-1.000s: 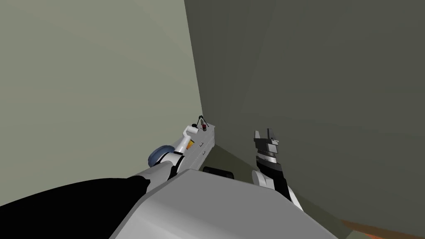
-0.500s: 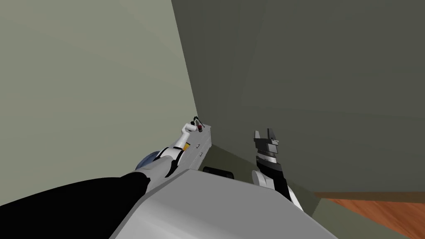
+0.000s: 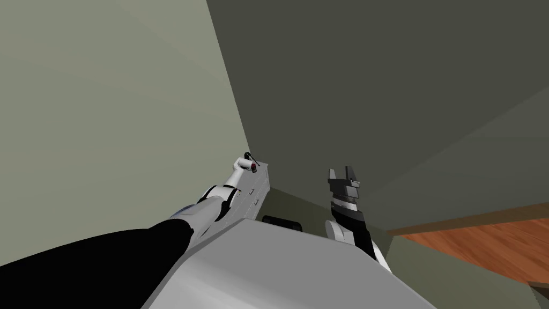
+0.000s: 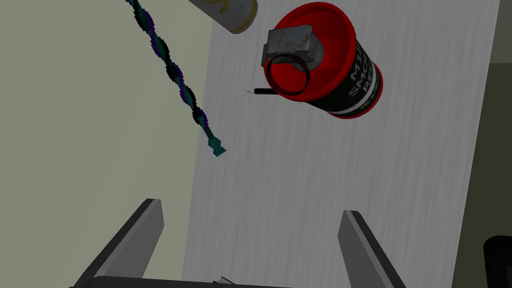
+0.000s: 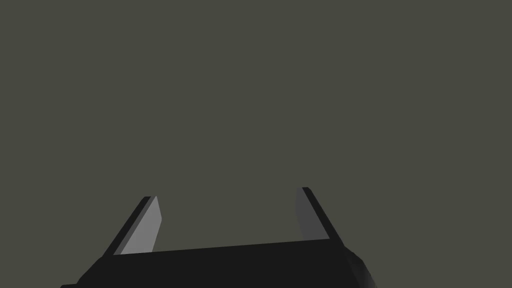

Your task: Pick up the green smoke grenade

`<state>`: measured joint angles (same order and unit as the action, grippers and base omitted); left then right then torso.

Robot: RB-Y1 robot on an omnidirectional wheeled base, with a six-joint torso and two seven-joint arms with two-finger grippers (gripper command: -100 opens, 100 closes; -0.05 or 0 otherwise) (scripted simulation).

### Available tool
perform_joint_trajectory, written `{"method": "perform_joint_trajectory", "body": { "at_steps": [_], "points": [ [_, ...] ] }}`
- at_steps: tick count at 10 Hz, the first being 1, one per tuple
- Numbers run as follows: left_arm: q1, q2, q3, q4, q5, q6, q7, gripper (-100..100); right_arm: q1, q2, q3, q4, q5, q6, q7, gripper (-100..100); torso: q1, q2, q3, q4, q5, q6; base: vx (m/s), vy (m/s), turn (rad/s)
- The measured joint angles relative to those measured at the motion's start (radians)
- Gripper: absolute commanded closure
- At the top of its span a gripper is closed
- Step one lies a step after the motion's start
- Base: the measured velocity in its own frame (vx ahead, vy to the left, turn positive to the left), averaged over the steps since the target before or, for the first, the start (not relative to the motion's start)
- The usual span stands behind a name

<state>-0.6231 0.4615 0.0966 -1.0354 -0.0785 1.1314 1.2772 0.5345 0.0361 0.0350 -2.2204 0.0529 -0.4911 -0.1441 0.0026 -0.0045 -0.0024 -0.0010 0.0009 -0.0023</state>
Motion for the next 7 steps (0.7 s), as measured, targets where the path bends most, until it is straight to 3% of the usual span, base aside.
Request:
{"method": "perform_joint_trajectory", "body": {
  "at_steps": [3,7],
  "points": [
    [-0.044,0.034,0.013,0.088,0.008,0.046,0.044,-100,0.000,0.000,0.000,0.000,0.000,0.000,0.000,0,0.000,-0.001,-0.001,0.000,0.000,0.001,0.039,0.006,-0.225],
    [-0.089,0.082,0.032,0.189,0.024,0.113,0.095,-100,0.000,0.000,0.000,0.000,0.000,0.000,0.000,0,0.000,-0.002,-0.001,0.000,0.000,0.000,0.043,0.009,-0.133]
  ]
}}
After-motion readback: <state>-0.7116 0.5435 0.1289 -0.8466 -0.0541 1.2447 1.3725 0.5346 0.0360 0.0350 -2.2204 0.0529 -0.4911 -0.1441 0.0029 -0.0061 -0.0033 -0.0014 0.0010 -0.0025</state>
